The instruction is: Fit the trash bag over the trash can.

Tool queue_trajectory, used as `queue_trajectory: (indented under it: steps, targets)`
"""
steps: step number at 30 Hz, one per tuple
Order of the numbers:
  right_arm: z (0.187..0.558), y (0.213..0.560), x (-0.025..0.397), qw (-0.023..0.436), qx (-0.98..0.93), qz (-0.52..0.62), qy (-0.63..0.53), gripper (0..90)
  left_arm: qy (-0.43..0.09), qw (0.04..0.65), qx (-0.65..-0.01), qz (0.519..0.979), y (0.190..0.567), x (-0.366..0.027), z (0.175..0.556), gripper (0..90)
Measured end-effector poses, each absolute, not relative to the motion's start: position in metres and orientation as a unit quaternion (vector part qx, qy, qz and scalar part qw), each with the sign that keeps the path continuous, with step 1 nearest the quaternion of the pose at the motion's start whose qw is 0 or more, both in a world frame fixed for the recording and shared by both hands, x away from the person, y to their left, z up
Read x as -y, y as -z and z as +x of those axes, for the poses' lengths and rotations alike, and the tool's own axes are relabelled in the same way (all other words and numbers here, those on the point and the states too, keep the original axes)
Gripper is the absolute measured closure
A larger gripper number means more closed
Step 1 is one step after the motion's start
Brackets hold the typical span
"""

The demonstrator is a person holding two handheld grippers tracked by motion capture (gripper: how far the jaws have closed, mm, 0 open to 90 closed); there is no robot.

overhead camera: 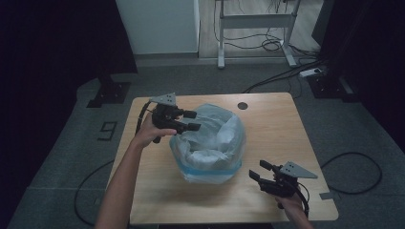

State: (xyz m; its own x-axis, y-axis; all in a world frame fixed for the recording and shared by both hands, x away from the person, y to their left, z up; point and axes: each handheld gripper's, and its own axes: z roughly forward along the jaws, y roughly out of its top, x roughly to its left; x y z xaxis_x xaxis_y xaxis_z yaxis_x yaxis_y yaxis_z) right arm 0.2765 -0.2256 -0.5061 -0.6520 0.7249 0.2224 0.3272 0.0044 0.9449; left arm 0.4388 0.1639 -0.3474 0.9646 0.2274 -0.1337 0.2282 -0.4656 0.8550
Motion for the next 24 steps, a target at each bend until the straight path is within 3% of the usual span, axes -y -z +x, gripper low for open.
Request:
queue_trajectory:
  steps: [6, 24]
  targets:
    - [0.275, 0.509, 0.224, 0.165, -0.695, 0.379, -0.589, 32.8, 0.004, 0.482, -0.127, 0.867, 0.348, -0.153, 0.446, 41.2]
    - [0.272, 0.507, 0.223, 0.166, -0.696, 0.375, -0.590, 32.9, 0.000, 0.314, -0.123, 0.941, 0.369, -0.114, 0.455, 45.7]
